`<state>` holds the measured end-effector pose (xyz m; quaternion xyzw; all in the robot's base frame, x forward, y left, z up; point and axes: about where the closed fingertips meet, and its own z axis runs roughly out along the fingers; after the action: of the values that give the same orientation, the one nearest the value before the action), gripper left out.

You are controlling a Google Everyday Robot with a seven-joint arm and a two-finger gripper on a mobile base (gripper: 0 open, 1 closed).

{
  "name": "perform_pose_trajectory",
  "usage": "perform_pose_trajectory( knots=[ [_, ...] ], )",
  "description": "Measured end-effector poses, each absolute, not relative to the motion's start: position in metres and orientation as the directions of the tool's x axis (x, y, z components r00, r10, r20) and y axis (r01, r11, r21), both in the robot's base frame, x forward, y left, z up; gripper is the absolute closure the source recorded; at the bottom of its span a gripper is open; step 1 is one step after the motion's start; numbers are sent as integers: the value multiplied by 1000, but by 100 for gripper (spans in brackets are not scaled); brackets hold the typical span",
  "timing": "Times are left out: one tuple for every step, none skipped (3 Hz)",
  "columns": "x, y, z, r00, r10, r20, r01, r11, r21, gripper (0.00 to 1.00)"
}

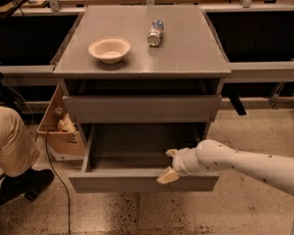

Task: Close middle drawer

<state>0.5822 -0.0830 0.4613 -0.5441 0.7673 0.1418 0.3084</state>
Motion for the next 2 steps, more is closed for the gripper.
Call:
perform_pose_trajectory(
  knots=[
    [589,-82,453,-222,-740,-635,-919,376,-117,49],
    [593,-81,449,-223,-736,-639,-916,382,-120,71]
  ],
)
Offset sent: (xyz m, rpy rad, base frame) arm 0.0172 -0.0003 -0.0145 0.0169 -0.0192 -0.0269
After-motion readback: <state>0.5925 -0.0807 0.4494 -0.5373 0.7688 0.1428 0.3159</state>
